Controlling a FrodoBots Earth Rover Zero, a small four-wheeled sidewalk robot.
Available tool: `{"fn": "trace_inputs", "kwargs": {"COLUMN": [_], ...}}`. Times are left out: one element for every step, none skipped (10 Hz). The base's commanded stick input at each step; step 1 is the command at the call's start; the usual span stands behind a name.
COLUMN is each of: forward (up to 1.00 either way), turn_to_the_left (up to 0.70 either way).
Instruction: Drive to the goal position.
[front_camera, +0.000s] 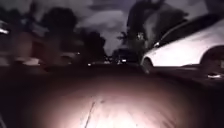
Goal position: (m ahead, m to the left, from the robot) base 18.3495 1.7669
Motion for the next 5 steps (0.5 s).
{"fn": "trace_inputs", "kwargs": {"forward": [1.0, 1.0, 1.0, 1.0, 1.0], "turn_to_the_left": [0.0, 0.0, 0.0, 0.0, 0.0]}}
